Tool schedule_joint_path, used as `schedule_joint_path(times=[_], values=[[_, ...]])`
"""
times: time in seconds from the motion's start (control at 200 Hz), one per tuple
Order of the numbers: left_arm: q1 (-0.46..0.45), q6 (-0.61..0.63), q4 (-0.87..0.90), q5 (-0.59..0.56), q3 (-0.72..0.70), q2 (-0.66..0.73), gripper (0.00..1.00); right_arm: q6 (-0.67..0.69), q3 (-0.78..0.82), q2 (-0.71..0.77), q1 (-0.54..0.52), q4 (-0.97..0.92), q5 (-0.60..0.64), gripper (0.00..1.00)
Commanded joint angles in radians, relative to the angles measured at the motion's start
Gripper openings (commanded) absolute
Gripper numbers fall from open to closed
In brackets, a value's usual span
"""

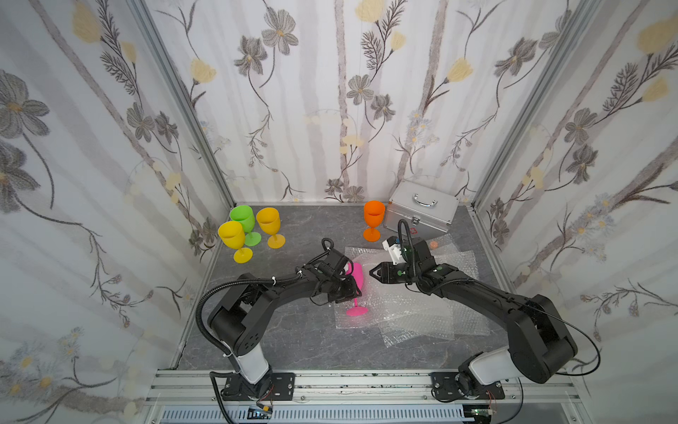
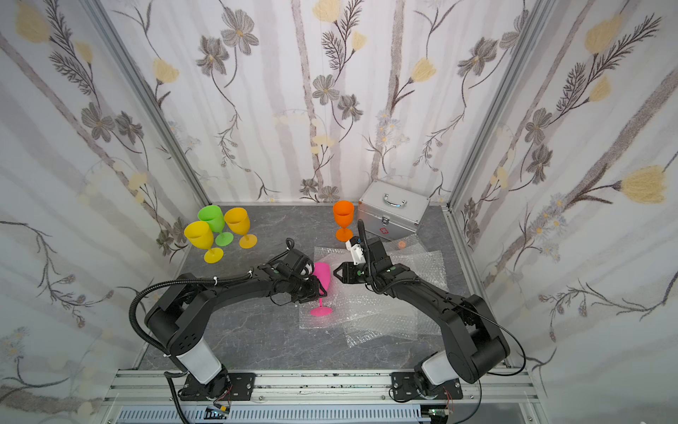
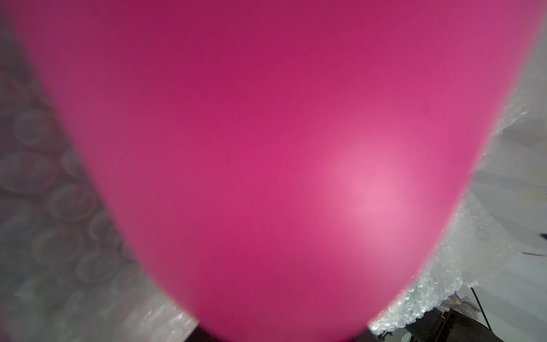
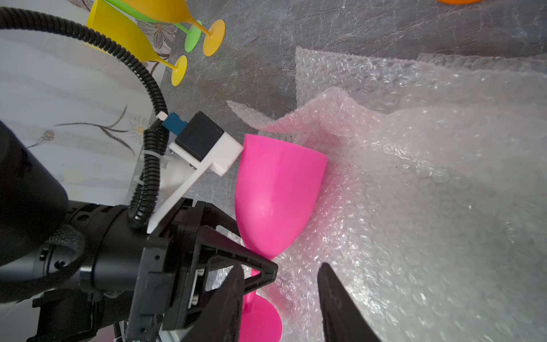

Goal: Unpack wine glasses from bubble wrap
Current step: Pick up the wine glass from the bubble wrap.

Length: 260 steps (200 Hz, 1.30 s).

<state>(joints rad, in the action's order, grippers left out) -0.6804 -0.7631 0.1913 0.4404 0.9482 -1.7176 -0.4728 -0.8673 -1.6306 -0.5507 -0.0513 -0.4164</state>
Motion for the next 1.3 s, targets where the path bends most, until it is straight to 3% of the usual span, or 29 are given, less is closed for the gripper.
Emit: schedule_joint_path(times=[0.0, 0.305, 0.635, 0.854, 0.989, 1.294], values=[[-0.004, 0.014, 0.039, -0.03, 0.007, -0.007, 0.34, 0.017, 0.001, -0.006, 0.0, 0.038, 0.001, 0.42], [-0.013, 0.063, 0.065, -0.032, 0.018, 0.015, 0.12, 0.036, -0.025, -0.004, 0.006, 0.013, 0.01, 0.41], [-0.042, 0.198, 0.104, -0.058, 0.022, 0.128, 0.06, 0.065, -0.072, 0.065, 0.109, -0.043, -0.048, 0.42], [-0.113, 0.388, 0.169, -0.219, 0.018, 0.21, 0.05, 0.073, -0.118, 0.073, 0.186, -0.085, -0.127, 0.43], [-0.208, 0.52, 0.168, -0.402, -0.001, 0.256, 0.05, 0.085, -0.169, 0.052, 0.199, -0.143, -0.184, 0.43], [-0.32, 0.626, 0.153, -0.643, -0.016, 0.292, 0.05, 0.158, -0.203, -0.009, 0.204, -0.262, -0.23, 0.42]])
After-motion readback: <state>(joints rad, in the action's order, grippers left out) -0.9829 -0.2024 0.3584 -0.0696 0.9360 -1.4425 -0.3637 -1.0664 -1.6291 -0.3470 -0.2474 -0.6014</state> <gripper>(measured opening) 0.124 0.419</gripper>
